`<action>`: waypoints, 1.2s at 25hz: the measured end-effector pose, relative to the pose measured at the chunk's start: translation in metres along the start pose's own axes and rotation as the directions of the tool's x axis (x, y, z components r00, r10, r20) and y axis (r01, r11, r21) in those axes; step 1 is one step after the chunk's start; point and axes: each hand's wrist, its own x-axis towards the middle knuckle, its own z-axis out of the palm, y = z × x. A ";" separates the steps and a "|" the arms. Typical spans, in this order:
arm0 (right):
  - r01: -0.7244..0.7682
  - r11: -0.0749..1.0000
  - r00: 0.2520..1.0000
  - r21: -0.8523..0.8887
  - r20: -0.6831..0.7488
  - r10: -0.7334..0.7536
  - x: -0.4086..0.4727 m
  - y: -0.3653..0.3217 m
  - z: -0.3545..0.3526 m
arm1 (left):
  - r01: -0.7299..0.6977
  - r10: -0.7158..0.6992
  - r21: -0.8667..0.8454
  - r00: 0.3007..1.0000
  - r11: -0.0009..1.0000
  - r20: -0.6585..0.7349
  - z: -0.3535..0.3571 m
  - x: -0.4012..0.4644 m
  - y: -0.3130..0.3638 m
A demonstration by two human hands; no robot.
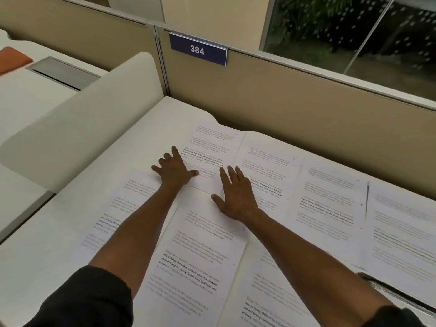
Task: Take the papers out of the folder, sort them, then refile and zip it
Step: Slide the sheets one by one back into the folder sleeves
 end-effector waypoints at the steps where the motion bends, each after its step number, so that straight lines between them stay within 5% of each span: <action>1: -0.004 1.000 1.000 0.014 0.005 0.004 -0.001 0.000 0.002 | 0.007 -0.007 -0.004 1.000 1.000 0.001 -0.002 0.002 0.001; 7: 0.004 0.999 1.000 0.044 0.026 -0.005 -0.012 0.006 0.009 | -0.009 0.008 -0.025 0.999 1.000 -0.037 0.002 0.004 0.002; 12: 0.175 0.984 0.971 -0.035 0.173 -0.167 -0.005 0.001 0.006 | -0.037 0.027 -0.115 0.996 0.993 -0.090 0.008 -0.002 -0.002; 19: 0.183 0.982 0.966 -0.036 0.191 -0.173 0.005 -0.004 0.011 | 0.079 -0.103 -0.248 0.991 0.966 -0.084 0.001 0.009 0.008; 24: 0.171 0.985 0.971 0.009 0.169 -0.170 0.010 -0.003 0.014 | 0.176 -0.182 -0.493 0.983 0.852 0.035 -0.005 0.021 0.019; 27: 0.151 0.987 0.973 0.047 0.171 -0.157 0.011 -0.007 0.014 | 0.141 -0.102 -0.639 0.990 0.756 0.098 -0.008 0.019 0.025; 30: 0.153 0.987 0.972 0.048 0.171 -0.159 0.011 -0.010 0.012 | -0.014 0.076 -0.454 0.990 0.891 0.118 -0.004 0.004 0.031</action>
